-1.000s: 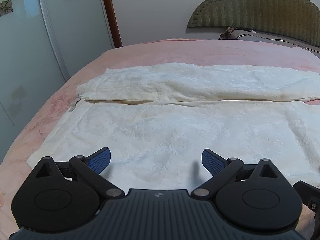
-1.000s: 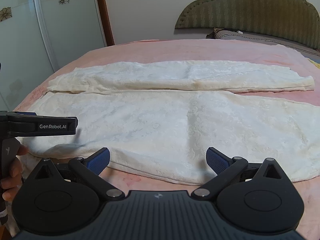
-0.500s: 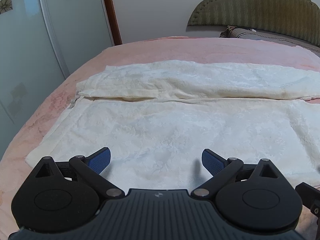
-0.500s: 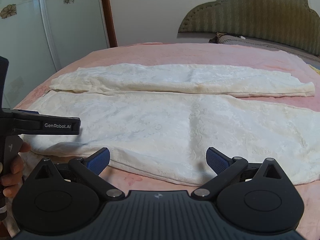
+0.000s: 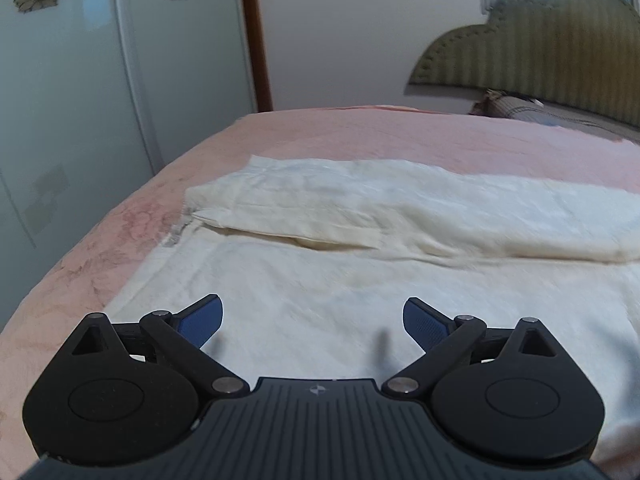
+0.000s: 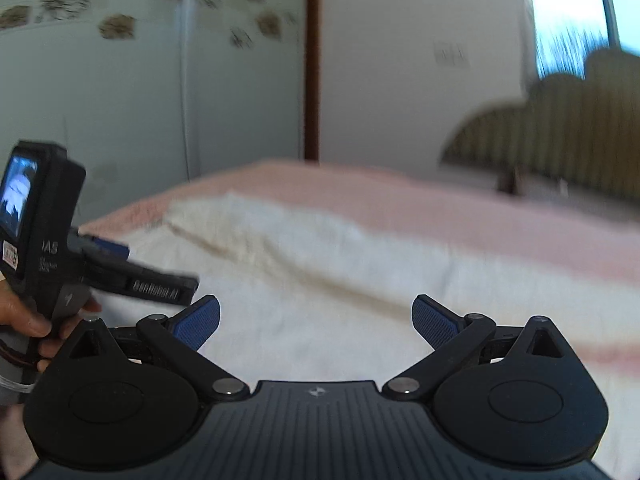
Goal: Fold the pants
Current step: 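Move the right tool to the pants leg end and close on it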
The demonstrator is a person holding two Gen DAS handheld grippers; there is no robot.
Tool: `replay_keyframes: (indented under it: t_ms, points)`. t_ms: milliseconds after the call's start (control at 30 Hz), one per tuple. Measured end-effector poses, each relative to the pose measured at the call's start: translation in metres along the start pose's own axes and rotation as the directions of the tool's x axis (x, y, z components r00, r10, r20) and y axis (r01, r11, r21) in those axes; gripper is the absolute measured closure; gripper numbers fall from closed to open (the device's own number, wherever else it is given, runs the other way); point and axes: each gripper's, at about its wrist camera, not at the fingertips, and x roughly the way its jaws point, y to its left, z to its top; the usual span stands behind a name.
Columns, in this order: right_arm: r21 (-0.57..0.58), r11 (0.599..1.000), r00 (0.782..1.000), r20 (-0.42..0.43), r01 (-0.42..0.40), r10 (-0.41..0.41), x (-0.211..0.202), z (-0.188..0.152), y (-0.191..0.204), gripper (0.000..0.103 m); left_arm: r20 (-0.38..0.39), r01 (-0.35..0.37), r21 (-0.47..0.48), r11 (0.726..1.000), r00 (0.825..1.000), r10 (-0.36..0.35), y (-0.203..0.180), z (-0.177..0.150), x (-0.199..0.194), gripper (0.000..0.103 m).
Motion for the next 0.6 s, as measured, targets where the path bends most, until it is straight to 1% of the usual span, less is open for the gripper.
replay_keyframes:
  t_ms: [33, 100, 133, 200, 300, 333, 400, 467, 500, 533, 600]
  points:
    - [-0.045, 0.999, 1.0, 0.02, -0.012, 0.013, 0.009, 0.006, -0.002, 0.0, -0.002, -0.004, -0.011, 1.0, 1.0, 0.004, 0.004, 0.003, 0.005, 0.005]
    - [-0.115, 0.993, 1.0, -0.013, -0.023, 0.021, 0.036, 0.017, -0.004, 0.0, 0.006, -0.017, -0.033, 0.999, 1.0, 0.017, 0.012, 0.009, 0.013, 0.004]
    - [-0.126, 0.992, 0.999, -0.031, -0.026, 0.022, 0.051, 0.022, -0.007, 0.0, 0.011, -0.028, -0.037, 0.999, 1.0, 0.028, 0.015, 0.011, 0.017, 0.004]
    - [-0.107, 0.992, 0.997, -0.049, -0.061, 0.056, 0.082, 0.032, -0.018, 0.0, 0.018, -0.052, -0.025, 0.998, 0.998, 0.052, 0.018, 0.014, 0.025, 0.004]
    - [-0.049, 0.991, 0.99, -0.072, -0.127, 0.123, 0.129, 0.048, -0.035, 0.001, 0.019, -0.08, 0.025, 0.996, 0.997, 0.08, 0.016, 0.012, 0.038, 0.004]
    - [-0.037, 0.991, 0.987, -0.102, -0.13, 0.125, 0.148, 0.054, -0.039, 0.001, 0.016, -0.084, 0.033, 0.996, 0.996, 0.083, 0.015, 0.01, 0.042, 0.004]
    - [-0.009, 0.996, 0.98, -0.179, -0.089, 0.086, 0.187, 0.061, -0.043, 0.001, -0.007, -0.063, 0.046, 0.997, 0.998, 0.064, 0.012, 0.005, 0.05, 0.004]
    - [0.016, 0.996, 0.966, -0.243, -0.091, 0.092, 0.227, 0.063, -0.049, 0.001, -0.021, -0.049, 0.057, 0.997, 0.999, 0.05, 0.01, 0.0, 0.056, 0.004]
    - [0.027, 0.995, 0.961, -0.26, -0.096, 0.1, 0.244, 0.064, -0.051, 0.004, -0.019, -0.05, 0.061, 0.997, 0.999, 0.051, 0.009, -0.002, 0.057, 0.004]
    - [0.036, 0.994, 0.954, -0.277, -0.106, 0.112, 0.26, 0.065, -0.053, 0.01, -0.015, -0.048, 0.064, 0.997, 0.999, 0.049, 0.009, -0.003, 0.058, 0.003]
    - [0.063, 0.988, 0.94, -0.303, -0.142, 0.155, 0.291, 0.065, -0.058, 0.042, -0.011, -0.046, 0.064, 0.997, 0.999, 0.047, 0.009, -0.004, 0.059, 0.002]
